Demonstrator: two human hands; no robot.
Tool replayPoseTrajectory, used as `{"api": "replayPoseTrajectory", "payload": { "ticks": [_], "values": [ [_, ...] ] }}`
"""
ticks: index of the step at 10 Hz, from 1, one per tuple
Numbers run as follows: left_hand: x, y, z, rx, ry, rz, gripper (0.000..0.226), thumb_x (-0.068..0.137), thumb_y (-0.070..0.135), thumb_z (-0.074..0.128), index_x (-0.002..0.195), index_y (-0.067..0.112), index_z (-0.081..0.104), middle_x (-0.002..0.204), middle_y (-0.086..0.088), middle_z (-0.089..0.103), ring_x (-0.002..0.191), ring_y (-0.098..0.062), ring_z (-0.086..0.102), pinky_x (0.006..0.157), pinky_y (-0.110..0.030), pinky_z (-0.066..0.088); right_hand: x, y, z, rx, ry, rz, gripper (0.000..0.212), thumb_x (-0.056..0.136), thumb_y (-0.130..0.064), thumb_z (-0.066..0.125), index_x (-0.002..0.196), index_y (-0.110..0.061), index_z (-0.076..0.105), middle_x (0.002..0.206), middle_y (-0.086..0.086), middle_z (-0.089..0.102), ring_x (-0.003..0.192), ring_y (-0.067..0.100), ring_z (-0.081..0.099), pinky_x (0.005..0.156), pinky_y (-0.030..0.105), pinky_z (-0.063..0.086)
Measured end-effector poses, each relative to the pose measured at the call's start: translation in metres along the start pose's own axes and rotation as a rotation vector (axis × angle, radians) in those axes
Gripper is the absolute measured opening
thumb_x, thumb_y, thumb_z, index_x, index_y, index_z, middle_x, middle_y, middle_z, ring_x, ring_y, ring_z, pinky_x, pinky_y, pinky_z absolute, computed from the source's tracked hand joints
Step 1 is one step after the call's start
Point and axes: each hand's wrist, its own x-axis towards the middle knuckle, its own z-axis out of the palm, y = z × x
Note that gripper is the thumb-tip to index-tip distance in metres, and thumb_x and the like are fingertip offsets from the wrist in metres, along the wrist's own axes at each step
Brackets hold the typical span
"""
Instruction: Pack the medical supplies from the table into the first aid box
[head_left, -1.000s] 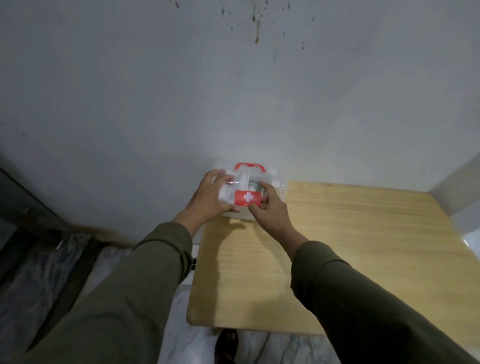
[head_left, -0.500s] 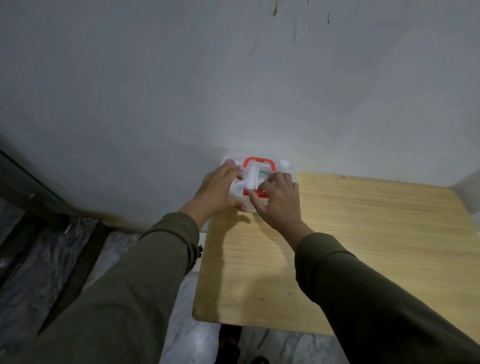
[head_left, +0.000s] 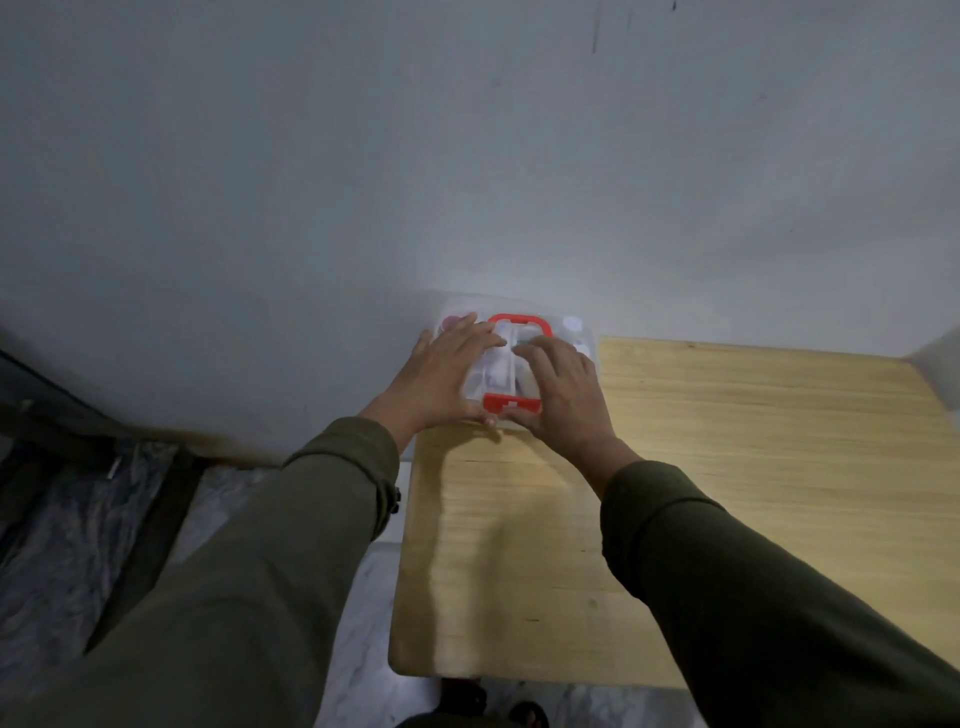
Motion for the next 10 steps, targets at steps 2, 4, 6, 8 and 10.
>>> {"api": "replayPoseTrajectory", "payload": {
  "ticks": [2, 4, 6, 8, 10],
  "values": [
    [0.019, -0.005, -0.001, 0.093, 0.0, 0.037, 0.101, 0.072, 0.055, 0.07, 0.149, 0.027, 0.011, 0.16, 0.004, 0.008, 0.148, -0.017, -0.002, 0.118, -0.052, 0.009, 0.01, 0.009, 0.009, -0.12, -0.051, 0.063, 0.082, 0.078, -0.061, 0.059, 0.143, -0.019, 0.033, 0.152, 0.009, 0.033, 0.143, 0.03, 0.025, 0.115, 0.052, 0.011],
    [0.04, -0.004, 0.001, 0.159, 0.003, 0.022, 0.104, 0.074, 0.061, 0.065, 0.15, 0.025, 0.003, 0.16, 0.003, 0.002, 0.148, -0.019, -0.005, 0.118, -0.053, 0.007, 0.03, 0.022, 0.001, -0.098, -0.147, 0.072, 0.086, 0.08, -0.053, 0.062, 0.148, -0.021, 0.021, 0.159, 0.005, 0.016, 0.147, 0.026, 0.007, 0.117, 0.054, 0.004],
    [0.045, -0.006, 0.003, 0.205, 0.001, 0.037, 0.106, 0.073, 0.068, 0.06, 0.15, 0.026, 0.001, 0.16, 0.003, 0.0, 0.148, -0.02, -0.005, 0.117, -0.052, 0.005, 0.034, 0.023, -0.001, -0.161, -0.2, 0.068, 0.091, 0.079, -0.048, 0.066, 0.149, -0.023, 0.013, 0.16, 0.005, 0.01, 0.148, 0.025, 0.001, 0.117, 0.052, 0.003],
    [0.042, -0.001, 0.004, 0.191, -0.026, 0.007, 0.108, 0.073, 0.063, 0.064, 0.15, 0.025, -0.001, 0.16, 0.004, -0.002, 0.147, -0.02, -0.008, 0.117, -0.052, 0.003, 0.035, 0.022, -0.003, -0.17, -0.272, 0.069, 0.096, 0.079, -0.046, 0.066, 0.149, -0.026, 0.005, 0.16, 0.003, 0.001, 0.147, 0.024, -0.006, 0.117, 0.05, 0.0],
    [0.026, 0.022, 0.007, 0.147, 0.143, -0.033, 0.095, 0.079, 0.065, 0.053, 0.15, 0.025, 0.004, 0.161, 0.002, -0.001, 0.147, -0.02, -0.012, 0.116, -0.05, -0.005, 0.023, 0.029, -0.011, -0.116, -0.117, -0.006, 0.076, 0.084, -0.061, 0.051, 0.145, -0.03, 0.018, 0.159, 0.002, 0.015, 0.147, 0.025, 0.007, 0.116, 0.053, 0.01]
  ]
}}
